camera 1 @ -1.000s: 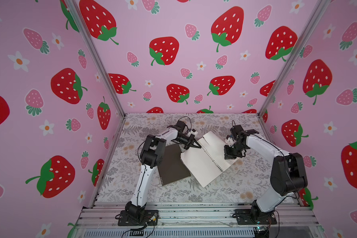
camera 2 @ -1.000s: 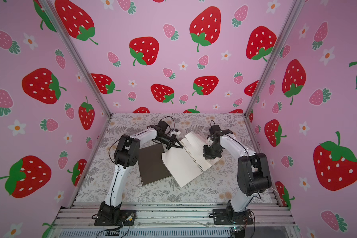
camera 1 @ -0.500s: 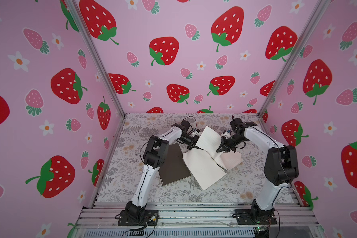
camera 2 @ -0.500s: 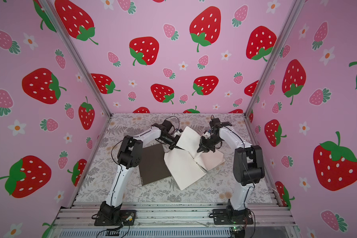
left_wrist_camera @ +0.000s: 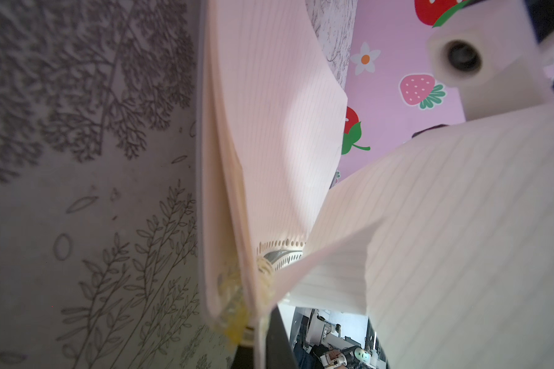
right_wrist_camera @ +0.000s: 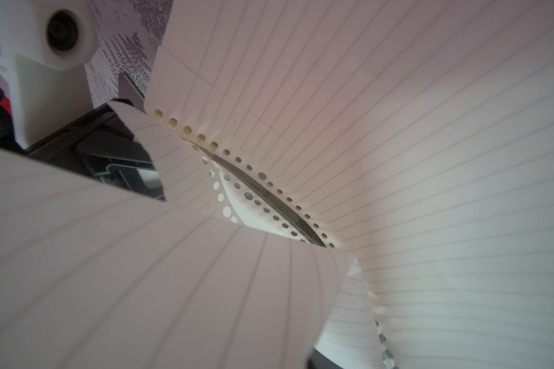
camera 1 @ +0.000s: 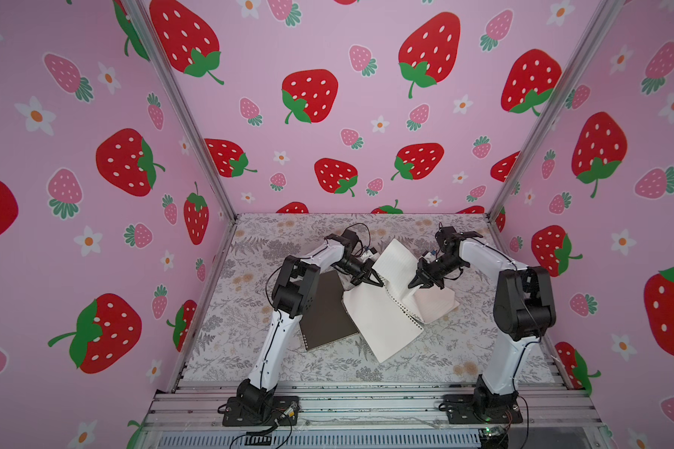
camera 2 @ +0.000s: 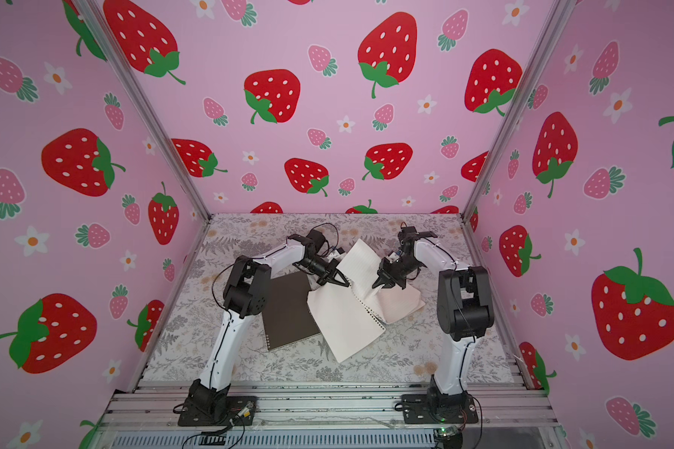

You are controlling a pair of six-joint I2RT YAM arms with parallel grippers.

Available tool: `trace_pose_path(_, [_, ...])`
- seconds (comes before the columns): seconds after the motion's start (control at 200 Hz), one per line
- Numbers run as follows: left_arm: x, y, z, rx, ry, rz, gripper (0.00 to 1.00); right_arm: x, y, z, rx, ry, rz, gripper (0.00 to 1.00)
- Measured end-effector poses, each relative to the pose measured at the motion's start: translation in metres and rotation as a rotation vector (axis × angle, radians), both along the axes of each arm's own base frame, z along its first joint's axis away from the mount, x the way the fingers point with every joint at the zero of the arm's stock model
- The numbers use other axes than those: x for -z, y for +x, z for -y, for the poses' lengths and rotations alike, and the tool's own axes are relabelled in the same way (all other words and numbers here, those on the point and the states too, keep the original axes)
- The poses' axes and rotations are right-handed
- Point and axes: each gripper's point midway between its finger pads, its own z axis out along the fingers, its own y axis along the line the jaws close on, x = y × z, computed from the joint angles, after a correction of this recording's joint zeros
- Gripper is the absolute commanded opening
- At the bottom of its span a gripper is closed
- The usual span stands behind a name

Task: Tear off pages from different notebooks
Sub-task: Tear off the paper from the notebook.

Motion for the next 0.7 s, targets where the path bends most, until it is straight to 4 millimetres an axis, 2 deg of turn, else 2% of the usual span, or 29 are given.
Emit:
trace_pose_path(0.13, [0.000, -0.001, 0.000, 0.001, 0.003, -0.005, 0.00, 0.003, -0.008, 0.016, 0.045, -0.030, 0.020, 0.00])
trace_pose_path(0.275, [0.001, -0.001, 0.000, 0.000, 0.002, -0.009, 0.00, -0.015, 0.000, 0.031, 0.122, -0.016, 0.094, 0.00])
trace_pose_path(0.425, [0.000, 0.000, 0.000, -0.003, 0.000, -0.005, 0.00, -0.024, 0.010, 0.023, 0.155, 0.056, 0.112, 0.00])
trace_pose_path(0.7, [0.003, 0.004, -0.003, -0.010, 0.015, 0.004, 0.00, -0.018, 0.032, 0.005, 0.219, 0.184, 0.059, 0.00])
